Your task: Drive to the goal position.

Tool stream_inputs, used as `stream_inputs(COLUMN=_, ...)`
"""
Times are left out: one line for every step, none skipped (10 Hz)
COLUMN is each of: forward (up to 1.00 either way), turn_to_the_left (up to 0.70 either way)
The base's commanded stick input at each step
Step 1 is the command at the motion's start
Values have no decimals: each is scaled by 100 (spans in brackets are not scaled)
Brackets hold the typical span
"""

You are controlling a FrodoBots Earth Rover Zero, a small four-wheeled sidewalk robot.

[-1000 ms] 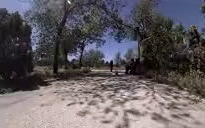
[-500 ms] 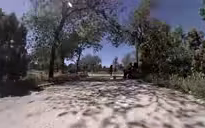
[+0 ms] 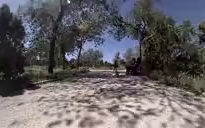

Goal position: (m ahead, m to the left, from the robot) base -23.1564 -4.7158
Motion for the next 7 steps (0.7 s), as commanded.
stream_inputs(forward=70, turn_to_the_left=1)
stream_inputs(forward=70, turn_to_the_left=1)
stream_inputs(forward=70, turn_to_the_left=1)
stream_inputs(forward=0, turn_to_the_left=0)
stream_inputs(forward=0, turn_to_the_left=0)
stream_inputs(forward=0, turn_to_the_left=42)
stream_inputs(forward=0, turn_to_the_left=68)
